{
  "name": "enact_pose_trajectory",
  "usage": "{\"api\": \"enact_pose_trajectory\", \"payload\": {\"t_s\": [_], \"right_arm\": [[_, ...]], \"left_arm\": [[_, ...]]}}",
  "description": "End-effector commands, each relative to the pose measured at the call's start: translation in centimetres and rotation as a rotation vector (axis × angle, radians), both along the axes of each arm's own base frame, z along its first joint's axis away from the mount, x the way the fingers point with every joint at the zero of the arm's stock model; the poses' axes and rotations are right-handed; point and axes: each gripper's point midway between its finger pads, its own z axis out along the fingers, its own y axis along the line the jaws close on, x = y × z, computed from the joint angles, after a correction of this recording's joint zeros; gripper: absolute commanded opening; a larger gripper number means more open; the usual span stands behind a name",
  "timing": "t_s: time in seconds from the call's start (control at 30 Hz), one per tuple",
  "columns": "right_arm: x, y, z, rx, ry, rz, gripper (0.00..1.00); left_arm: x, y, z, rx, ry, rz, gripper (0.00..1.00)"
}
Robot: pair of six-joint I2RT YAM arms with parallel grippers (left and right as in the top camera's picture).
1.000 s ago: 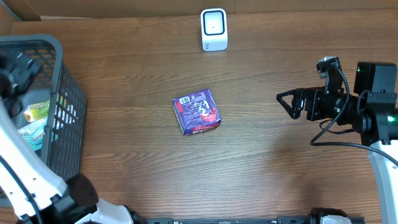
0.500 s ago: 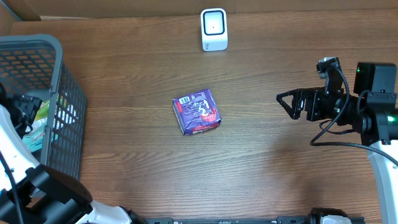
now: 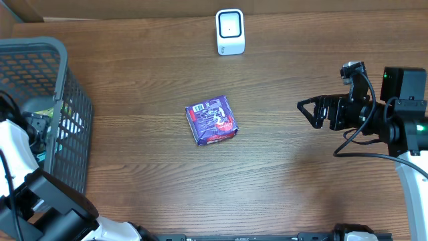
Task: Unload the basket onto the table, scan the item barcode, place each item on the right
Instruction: 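Return left gripper to the basket and grasp the mint-green wipes pack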
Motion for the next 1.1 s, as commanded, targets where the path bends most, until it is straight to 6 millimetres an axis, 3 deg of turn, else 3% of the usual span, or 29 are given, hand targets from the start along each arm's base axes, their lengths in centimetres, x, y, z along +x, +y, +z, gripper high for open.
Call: {"api": "enact_pose_trajectory", "payload": {"t_s": [0.0,0.13,0.37,0.57,0.7,0.77,0.83,1.07], "right_arm": [[0.3,0.1,0.7,0.0,-0.016,0.002,1.0],[0.5,0.1,0.3,0.002,0.002,0.003,1.0],[0.8,0.1,-1.0,0.004,0.054,0.003,1.0],[0.9,0.1,-1.3,0.005,0.064,0.003,1.0],[0.9,0.1,-1.3,0.005,0.065,0.003,1.0],[0.9,0.1,-1.3,0.005,0.065,0.003,1.0],[0.9,0.1,-1.3,0.005,0.065,0.003,1.0],[0.9,0.1,-1.3,0.005,0.065,0.003,1.0]], "left_arm": [[-1.4,0.2,-1.1,0.029,0.046,0.028,0.84],[-1.9,0.6,-2.2,0.064,0.067,0.043,0.81],[-2.5,0.0,-3.9,0.049,0.082,0.04,0.6],[-3.7,-1.1,-5.5,0.017,0.123,0.039,0.6],[-4.5,-1.8,-6.5,-0.009,0.151,0.037,0.71],[-4.5,-2.0,-6.6,-0.02,0.149,0.029,0.91],[-4.4,-2.1,-6.5,-0.025,0.149,0.021,1.0],[-4.3,-1.8,-6.3,-0.018,0.141,0.031,1.0]]}}
